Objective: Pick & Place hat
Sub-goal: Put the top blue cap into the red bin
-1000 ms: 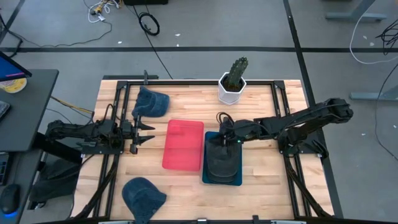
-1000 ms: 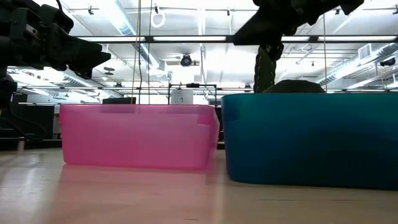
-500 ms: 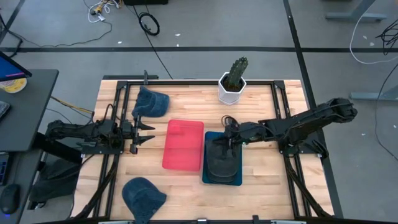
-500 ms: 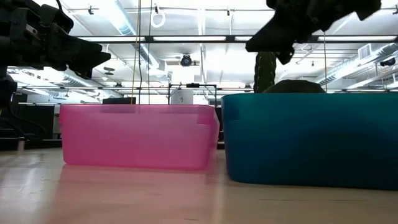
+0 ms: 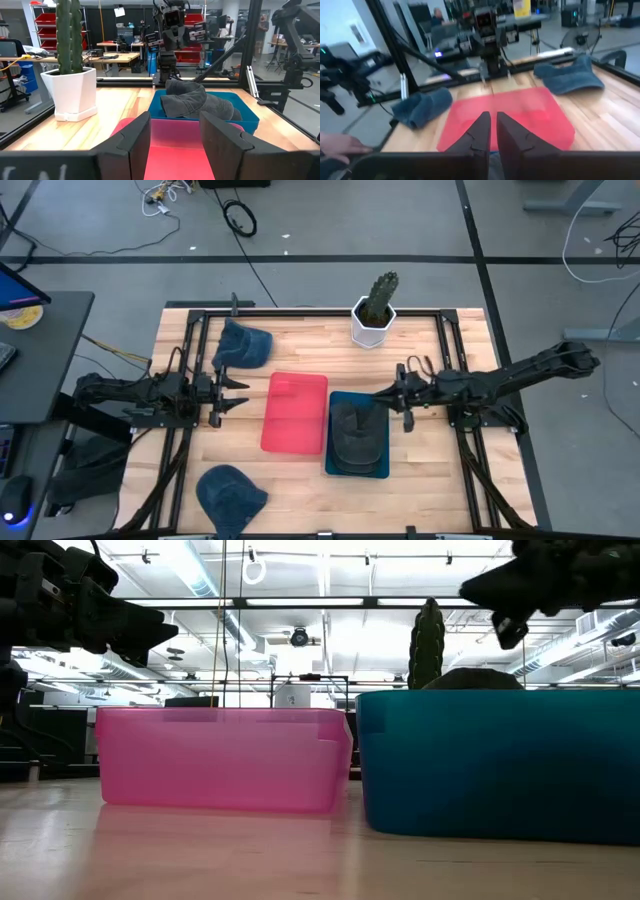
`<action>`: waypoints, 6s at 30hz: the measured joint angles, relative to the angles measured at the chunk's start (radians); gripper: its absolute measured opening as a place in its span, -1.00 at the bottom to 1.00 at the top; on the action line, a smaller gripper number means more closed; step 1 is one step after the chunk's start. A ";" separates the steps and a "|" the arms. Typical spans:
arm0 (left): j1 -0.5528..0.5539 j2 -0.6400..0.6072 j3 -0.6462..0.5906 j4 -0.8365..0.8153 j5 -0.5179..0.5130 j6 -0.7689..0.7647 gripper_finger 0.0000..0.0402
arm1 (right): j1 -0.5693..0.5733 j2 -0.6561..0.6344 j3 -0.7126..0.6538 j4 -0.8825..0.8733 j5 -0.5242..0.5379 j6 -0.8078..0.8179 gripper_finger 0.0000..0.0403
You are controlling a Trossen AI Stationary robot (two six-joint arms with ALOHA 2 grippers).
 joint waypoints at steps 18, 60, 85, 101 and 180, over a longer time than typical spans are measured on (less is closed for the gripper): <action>0.000 0.000 0.000 0.000 0.000 0.000 -0.14 | 0.000 -0.410 -0.214 0.031 -0.003 -0.020 -0.82; 0.000 0.000 0.000 0.000 0.000 0.000 -0.14 | -0.001 -0.849 -0.220 -0.359 -0.019 -0.065 -0.82; 0.000 0.000 0.000 0.001 0.000 0.000 -0.14 | -0.001 -0.849 -0.220 -0.666 0.004 -0.102 -0.82; 0.000 0.000 0.000 0.011 -0.001 0.000 -0.14 | -0.001 -0.849 -0.220 -0.668 0.024 -0.151 -0.82; -0.286 0.381 0.320 0.235 0.252 -0.254 -0.14 | 0.000 -0.849 -0.220 -0.667 0.023 -0.148 -0.82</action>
